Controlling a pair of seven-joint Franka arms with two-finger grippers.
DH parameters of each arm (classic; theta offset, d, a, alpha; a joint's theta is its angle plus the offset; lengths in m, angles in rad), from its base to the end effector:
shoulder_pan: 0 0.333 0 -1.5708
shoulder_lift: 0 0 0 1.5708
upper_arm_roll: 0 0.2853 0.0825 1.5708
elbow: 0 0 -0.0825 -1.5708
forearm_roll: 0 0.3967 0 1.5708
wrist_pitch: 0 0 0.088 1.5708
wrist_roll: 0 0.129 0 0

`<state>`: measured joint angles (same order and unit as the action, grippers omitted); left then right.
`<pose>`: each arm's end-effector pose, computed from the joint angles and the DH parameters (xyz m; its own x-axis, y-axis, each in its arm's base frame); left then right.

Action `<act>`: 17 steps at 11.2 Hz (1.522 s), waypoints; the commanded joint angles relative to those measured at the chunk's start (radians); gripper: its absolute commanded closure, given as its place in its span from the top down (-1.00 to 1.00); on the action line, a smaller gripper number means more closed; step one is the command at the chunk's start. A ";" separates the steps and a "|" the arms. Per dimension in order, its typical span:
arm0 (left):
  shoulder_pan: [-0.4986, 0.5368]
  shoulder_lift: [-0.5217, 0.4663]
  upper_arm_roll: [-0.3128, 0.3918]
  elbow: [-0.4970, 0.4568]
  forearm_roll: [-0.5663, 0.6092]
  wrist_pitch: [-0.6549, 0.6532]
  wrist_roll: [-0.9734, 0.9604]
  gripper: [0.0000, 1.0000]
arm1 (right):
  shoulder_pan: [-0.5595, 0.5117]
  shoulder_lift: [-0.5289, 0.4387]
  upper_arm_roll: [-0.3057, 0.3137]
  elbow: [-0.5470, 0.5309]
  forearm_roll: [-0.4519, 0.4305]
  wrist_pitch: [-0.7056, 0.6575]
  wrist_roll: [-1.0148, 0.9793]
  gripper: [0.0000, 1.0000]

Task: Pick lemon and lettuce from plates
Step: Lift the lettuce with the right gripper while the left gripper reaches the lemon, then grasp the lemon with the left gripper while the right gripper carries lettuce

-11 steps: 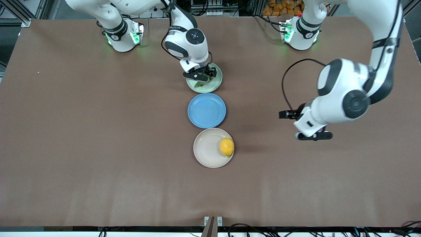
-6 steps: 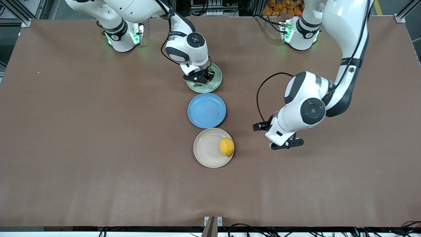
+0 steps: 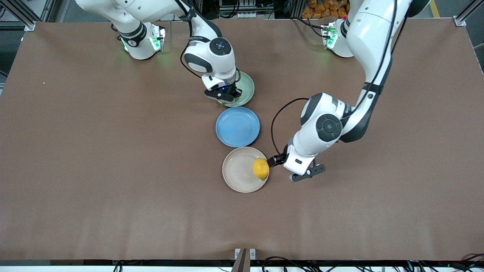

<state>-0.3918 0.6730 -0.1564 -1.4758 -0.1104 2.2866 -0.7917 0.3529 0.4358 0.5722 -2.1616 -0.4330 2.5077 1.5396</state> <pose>0.6250 -0.3680 0.2467 0.9399 0.3389 -0.0413 0.3392 -0.9130 0.2267 0.3270 0.4558 0.1628 0.9532 -0.3013 0.0258 -0.3012 -0.9535 -0.0089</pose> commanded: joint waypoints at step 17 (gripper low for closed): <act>-0.219 0.194 0.127 0.035 -0.006 0.301 -0.169 -0.50 | -0.507 -0.315 -0.325 0.301 0.531 -0.622 -1.364 -1.00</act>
<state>-0.5705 0.8439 -0.0584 -1.4626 -0.1104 2.5802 -0.9440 -0.0708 0.1028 0.2385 -1.8740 0.0754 1.8974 0.3094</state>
